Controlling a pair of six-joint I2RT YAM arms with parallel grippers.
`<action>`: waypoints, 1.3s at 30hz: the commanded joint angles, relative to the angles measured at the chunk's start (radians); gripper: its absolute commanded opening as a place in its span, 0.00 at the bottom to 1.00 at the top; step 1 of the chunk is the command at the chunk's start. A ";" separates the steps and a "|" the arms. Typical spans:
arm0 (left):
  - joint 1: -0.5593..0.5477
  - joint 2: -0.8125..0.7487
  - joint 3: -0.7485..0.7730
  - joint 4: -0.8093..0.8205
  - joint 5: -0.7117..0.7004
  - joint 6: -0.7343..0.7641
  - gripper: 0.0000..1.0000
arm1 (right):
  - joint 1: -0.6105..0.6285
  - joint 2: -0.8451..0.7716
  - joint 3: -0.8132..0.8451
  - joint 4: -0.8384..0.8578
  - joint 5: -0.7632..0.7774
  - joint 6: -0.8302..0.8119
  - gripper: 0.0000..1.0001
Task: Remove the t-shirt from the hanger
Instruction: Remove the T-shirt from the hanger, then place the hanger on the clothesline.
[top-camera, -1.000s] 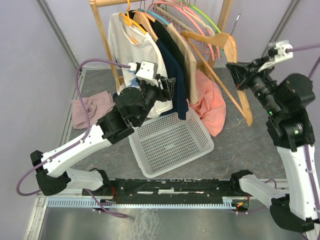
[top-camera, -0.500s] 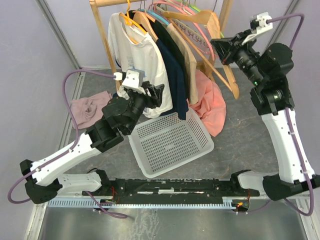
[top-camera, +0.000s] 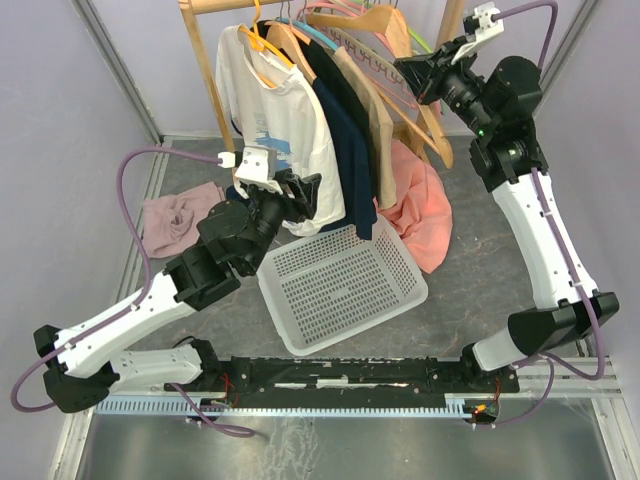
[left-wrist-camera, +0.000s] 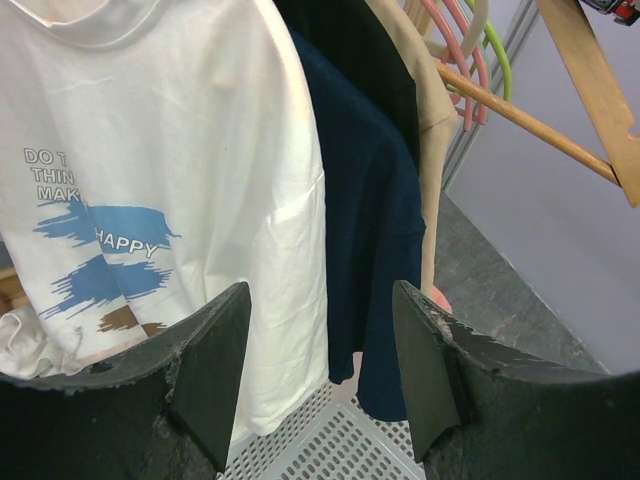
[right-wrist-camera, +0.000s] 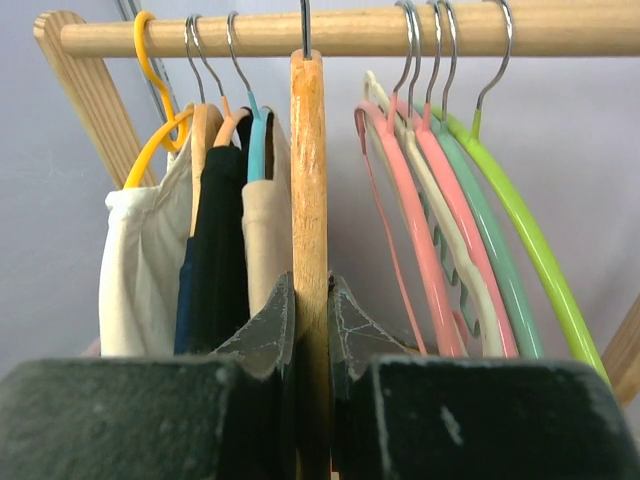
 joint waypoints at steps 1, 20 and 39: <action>0.002 -0.023 -0.004 0.023 -0.030 -0.043 0.65 | 0.018 0.024 0.091 0.139 -0.009 -0.016 0.01; 0.002 0.030 0.076 0.062 0.011 -0.009 0.65 | 0.093 0.080 0.132 0.130 0.078 -0.127 0.01; 0.002 0.009 0.061 0.049 -0.010 -0.002 0.65 | 0.101 0.160 0.208 0.130 0.102 -0.176 0.01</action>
